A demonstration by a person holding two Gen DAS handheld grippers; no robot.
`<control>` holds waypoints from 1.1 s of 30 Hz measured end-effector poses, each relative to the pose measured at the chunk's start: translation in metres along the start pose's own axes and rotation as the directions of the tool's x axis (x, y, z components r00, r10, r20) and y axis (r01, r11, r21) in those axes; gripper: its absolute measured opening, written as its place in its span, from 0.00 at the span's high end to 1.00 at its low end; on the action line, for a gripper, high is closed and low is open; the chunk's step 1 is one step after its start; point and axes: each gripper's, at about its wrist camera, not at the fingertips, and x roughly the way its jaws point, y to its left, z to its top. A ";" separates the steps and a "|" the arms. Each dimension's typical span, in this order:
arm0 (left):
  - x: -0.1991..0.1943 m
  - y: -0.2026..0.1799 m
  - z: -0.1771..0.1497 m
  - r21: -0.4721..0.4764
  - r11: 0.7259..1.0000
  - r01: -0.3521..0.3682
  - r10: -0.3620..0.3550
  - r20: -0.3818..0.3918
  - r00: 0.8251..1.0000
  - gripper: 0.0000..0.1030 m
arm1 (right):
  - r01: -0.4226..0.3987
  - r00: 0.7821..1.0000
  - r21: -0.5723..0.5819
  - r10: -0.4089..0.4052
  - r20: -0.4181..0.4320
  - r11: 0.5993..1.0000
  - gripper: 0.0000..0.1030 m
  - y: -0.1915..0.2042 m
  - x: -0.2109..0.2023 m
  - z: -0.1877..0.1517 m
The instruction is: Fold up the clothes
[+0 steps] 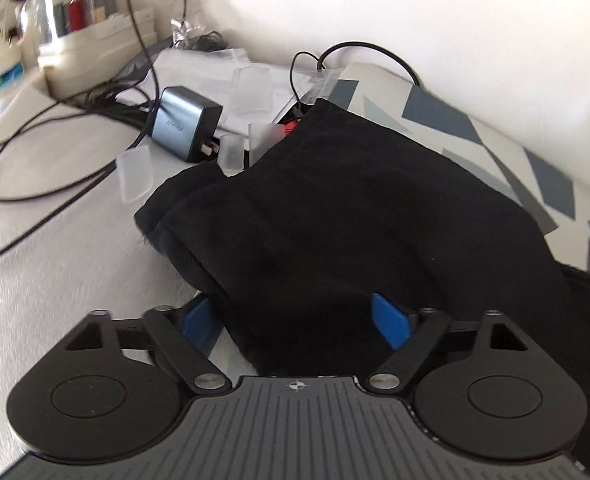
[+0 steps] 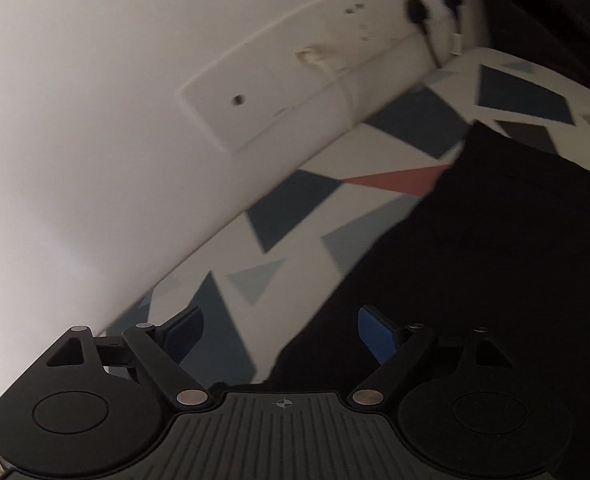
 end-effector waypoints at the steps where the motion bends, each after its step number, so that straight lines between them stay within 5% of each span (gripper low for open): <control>1: 0.001 -0.002 0.001 0.007 1.000 -0.008 0.008 -0.001 1.000 0.35 | 0.015 1.000 0.044 -0.016 0.016 0.999 0.17 -0.010 -0.004 0.000; 3: 0.000 -0.005 0.004 0.005 1.000 -0.015 0.015 -0.007 1.000 0.67 | 0.043 0.998 0.131 -0.049 0.044 0.991 0.15 -0.031 -0.013 -0.001; 5: -0.004 -0.007 0.006 -0.005 1.000 -0.014 0.014 -0.009 1.000 0.85 | 0.057 0.996 0.196 -0.070 0.059 0.979 0.12 -0.044 -0.019 -0.004; 9: -0.025 -0.010 0.007 -0.003 0.999 -0.034 0.034 0.057 0.998 0.89 | 0.077 0.995 0.274 -0.092 0.042 0.959 0.10 -0.054 -0.025 -0.014; 12: -0.046 0.003 0.006 -0.051 0.996 -0.070 0.075 0.100 0.992 0.90 | 0.072 0.997 0.228 -0.071 -0.011 0.971 0.08 -0.037 -0.023 -0.019; 17: -0.081 0.026 0.002 -0.134 0.983 -0.126 0.147 0.162 0.976 0.93 | 0.025 0.993 -0.011 -0.027 -0.117 1.000 0.06 0.027 -0.007 -0.044; 21: -0.087 0.049 -0.030 -0.175 0.965 -0.194 0.211 0.084 0.974 0.93 | -0.076 0.977 -0.295 0.012 -0.214 0.952 0.04 0.089 0.009 -0.087; 25: -0.083 0.061 -0.055 -0.186 0.953 -0.239 0.244 0.000 0.970 0.93 | -0.191 0.968 -0.621 0.040 -0.248 0.760 0.04 0.149 0.022 -0.141; 29: -0.084 0.060 -0.058 -0.181 0.951 -0.249 0.255 0.011 0.967 0.93 | -0.306 0.951 -0.843 0.101 -0.293 0.442 0.05 0.199 0.033 -0.193; 32: -0.088 0.051 -0.055 -0.139 0.957 -0.253 0.263 0.060 0.963 0.93 | -0.304 0.953 -0.928 0.083 -0.293 0.214 0.11 0.224 0.044 -0.228; 33: -0.089 0.047 -0.054 -0.124 0.959 -0.254 0.264 0.078 0.961 0.93 | -0.291 0.956 -0.941 0.072 -0.283 0.174 0.13 0.228 0.048 -0.235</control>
